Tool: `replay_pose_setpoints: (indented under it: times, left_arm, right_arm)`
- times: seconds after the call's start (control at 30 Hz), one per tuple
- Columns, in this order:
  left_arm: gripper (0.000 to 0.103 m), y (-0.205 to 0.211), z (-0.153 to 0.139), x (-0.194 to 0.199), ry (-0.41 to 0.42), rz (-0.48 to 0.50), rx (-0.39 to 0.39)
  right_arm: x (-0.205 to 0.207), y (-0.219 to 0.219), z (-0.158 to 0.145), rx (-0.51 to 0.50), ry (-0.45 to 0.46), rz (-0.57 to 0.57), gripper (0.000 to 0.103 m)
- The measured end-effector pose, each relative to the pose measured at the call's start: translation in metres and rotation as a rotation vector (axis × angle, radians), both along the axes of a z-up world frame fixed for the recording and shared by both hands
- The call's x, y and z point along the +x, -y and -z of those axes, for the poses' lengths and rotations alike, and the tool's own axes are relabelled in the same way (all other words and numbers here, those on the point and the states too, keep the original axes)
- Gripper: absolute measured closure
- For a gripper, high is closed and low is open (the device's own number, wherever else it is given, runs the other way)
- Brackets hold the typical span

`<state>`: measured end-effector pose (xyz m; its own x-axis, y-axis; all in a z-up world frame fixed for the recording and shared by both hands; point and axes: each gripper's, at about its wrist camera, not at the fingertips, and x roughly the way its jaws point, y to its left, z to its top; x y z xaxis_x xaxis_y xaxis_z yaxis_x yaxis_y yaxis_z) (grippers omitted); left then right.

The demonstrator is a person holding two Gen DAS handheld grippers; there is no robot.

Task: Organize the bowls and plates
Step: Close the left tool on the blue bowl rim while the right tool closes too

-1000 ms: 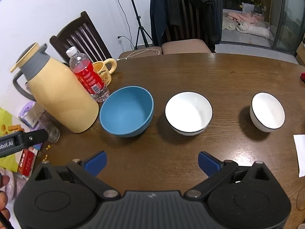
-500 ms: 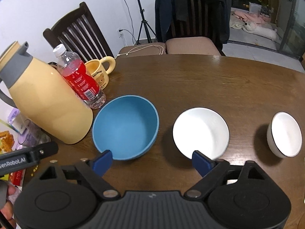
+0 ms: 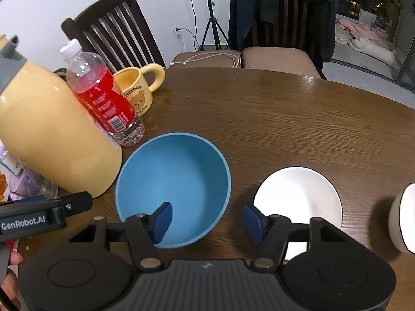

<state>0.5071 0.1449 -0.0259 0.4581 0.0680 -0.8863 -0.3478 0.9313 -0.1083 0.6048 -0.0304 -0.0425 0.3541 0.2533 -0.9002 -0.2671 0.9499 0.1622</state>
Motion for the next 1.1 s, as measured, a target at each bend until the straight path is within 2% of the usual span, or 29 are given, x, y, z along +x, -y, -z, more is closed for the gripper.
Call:
replay_pose_setpoints:
  times: [0.17,0.23,0.27,0.47,0.53,0.7,1.1]
  left_arm:
    - [0.013,-0.002,0.013,0.012,-0.012,0.005,-0.006]
    - [0.017,-0.001,0.018,0.017,-0.021,0.009,-0.011]
    - [0.019,-0.001,0.021,0.02,-0.024,0.009,-0.013]
    - [0.036,0.005,0.035,0.031,-0.04,0.034,-0.025]
    - [0.043,0.006,0.04,0.034,-0.048,0.04,-0.031]
    - [0.065,0.007,0.048,0.038,-0.055,0.047,-0.042]
    - [0.088,0.014,0.052,0.041,-0.033,0.081,-0.07]
  right_arm:
    - [0.009,-0.006,0.013,-0.022,-0.014,-0.004,0.051]
    - [0.013,-0.007,0.018,-0.022,-0.019,0.0,0.062]
    - [0.016,-0.007,0.02,-0.019,-0.023,0.003,0.064]
    - [0.026,-0.009,0.031,-0.031,-0.03,0.017,0.068]
    - [0.029,-0.009,0.035,-0.033,-0.035,0.02,0.074]
    - [0.032,-0.007,0.04,-0.029,-0.037,0.031,0.08]
    - [0.035,-0.005,0.052,-0.001,-0.056,0.049,0.094]
